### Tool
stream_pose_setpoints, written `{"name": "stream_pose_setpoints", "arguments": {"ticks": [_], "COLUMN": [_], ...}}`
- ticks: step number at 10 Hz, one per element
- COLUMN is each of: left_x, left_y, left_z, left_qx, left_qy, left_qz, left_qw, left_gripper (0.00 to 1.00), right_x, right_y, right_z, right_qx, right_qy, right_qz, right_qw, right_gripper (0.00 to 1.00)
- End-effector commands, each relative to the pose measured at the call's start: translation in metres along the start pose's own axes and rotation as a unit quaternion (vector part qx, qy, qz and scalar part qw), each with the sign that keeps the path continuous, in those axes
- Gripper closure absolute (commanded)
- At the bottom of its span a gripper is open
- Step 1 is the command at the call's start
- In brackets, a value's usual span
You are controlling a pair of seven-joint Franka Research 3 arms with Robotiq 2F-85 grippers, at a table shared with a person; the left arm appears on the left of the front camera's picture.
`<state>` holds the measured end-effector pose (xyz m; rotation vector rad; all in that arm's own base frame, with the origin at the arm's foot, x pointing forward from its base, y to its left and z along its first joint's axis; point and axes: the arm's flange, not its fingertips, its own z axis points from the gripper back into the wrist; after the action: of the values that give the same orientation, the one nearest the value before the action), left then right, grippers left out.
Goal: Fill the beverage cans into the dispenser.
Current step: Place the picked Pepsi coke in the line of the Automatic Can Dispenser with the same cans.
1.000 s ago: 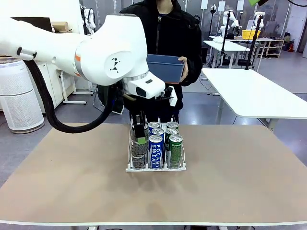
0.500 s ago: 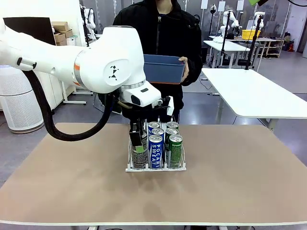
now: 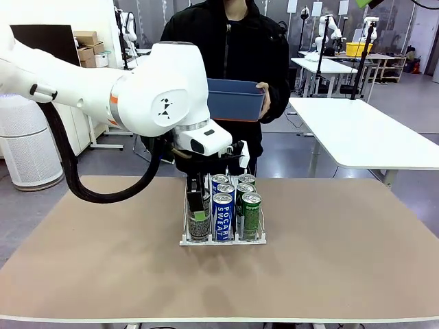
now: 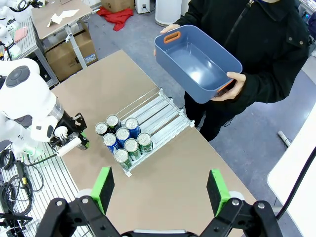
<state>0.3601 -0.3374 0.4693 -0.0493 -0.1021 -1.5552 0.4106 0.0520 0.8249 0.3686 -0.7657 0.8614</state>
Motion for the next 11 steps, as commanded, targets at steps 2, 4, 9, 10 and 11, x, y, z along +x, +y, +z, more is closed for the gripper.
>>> {"name": "stream_pose_setpoints", "arguments": {"ticks": [2, 4, 9, 10, 11], "left_x": [0.005, -0.005, -0.001, -0.006, -0.008], "left_y": [0.001, 0.007, 0.012, 0.014, 0.020], "left_z": [-0.015, -0.020, -0.027, -0.028, -0.032], "left_qx": [0.019, 0.026, 0.050, 0.046, 0.042], "left_qy": [0.004, 0.015, 0.022, 0.020, 0.013], "left_qz": [0.021, 0.028, 0.044, 0.046, 0.052], "left_qw": [1.000, 0.999, 0.998, 0.998, 0.998], "left_gripper": [0.42, 0.42, 0.42, 0.42, 0.42], "right_x": [-0.001, -0.001, -0.001, -0.001, -0.001], "right_y": [0.000, 0.000, 0.000, 0.000, 0.000], "right_z": [-0.001, -0.001, -0.001, -0.001, -0.001], "right_qx": [0.001, 0.001, 0.001, 0.001, 0.001], "right_qy": [0.000, 0.000, 0.000, 0.000, 0.000], "right_qz": [-0.001, -0.001, -0.001, -0.001, -0.001], "right_qw": [1.000, 1.000, 1.000, 1.000, 1.000], "right_gripper": [0.00, 0.00, 0.00, 0.00, 0.00]}}
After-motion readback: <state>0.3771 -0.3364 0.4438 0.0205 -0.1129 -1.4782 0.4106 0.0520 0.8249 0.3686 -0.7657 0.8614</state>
